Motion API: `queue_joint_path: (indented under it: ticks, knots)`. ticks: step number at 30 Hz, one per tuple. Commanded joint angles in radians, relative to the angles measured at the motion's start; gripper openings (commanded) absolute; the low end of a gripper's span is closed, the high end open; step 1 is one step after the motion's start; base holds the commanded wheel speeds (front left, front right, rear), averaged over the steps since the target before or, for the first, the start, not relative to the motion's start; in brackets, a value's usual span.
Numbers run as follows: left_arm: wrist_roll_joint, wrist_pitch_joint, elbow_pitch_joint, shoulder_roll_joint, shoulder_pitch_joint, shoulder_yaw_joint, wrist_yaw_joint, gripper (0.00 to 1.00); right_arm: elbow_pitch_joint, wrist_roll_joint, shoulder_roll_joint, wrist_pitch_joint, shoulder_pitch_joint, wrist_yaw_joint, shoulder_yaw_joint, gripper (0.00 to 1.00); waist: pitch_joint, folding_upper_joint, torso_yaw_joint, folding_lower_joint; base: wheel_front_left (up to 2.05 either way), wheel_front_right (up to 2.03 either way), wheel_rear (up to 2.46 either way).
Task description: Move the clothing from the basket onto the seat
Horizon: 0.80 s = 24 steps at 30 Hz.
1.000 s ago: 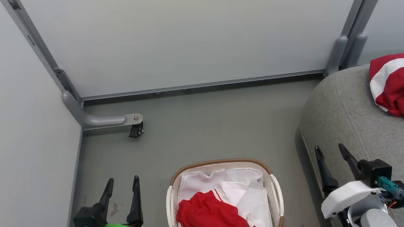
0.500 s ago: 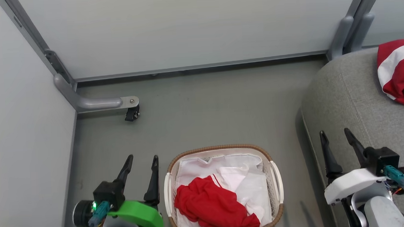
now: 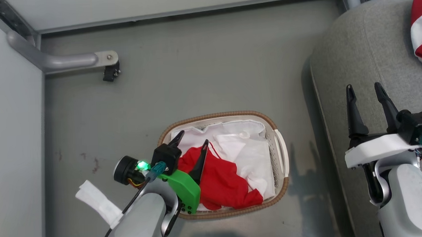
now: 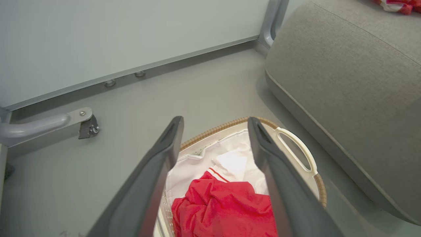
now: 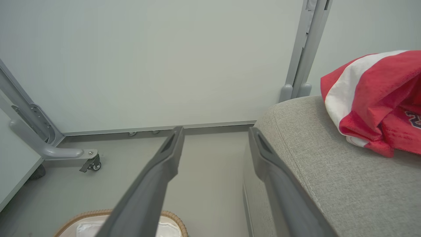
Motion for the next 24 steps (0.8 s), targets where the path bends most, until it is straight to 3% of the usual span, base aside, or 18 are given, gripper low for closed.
queue_joint_path:
  ticks: [1,11,24]
  knots:
    - [-0.020,0.010,0.030,0.005,-0.049,-0.045,-0.002,1.00,-0.008,0.006,-0.003,-0.005,-0.025,-0.001,-0.005,1.00,0.141,0.0000,-0.069,0.0000,0.00,0.00,0.00]
    - [-0.129,0.114,0.181,0.006,-0.191,-0.365,-0.002,1.00,-0.051,0.051,-0.003,-0.005,-0.102,-0.001,0.031,1.00,0.295,0.0000,-0.144,0.0000,0.00,0.00,0.00]
    - [-0.240,0.160,0.266,0.007,-0.274,-0.592,-0.002,1.00,-0.096,0.087,-0.003,-0.005,-0.147,-0.001,0.083,1.00,0.426,0.0000,-0.213,0.0000,0.00,0.00,0.00]
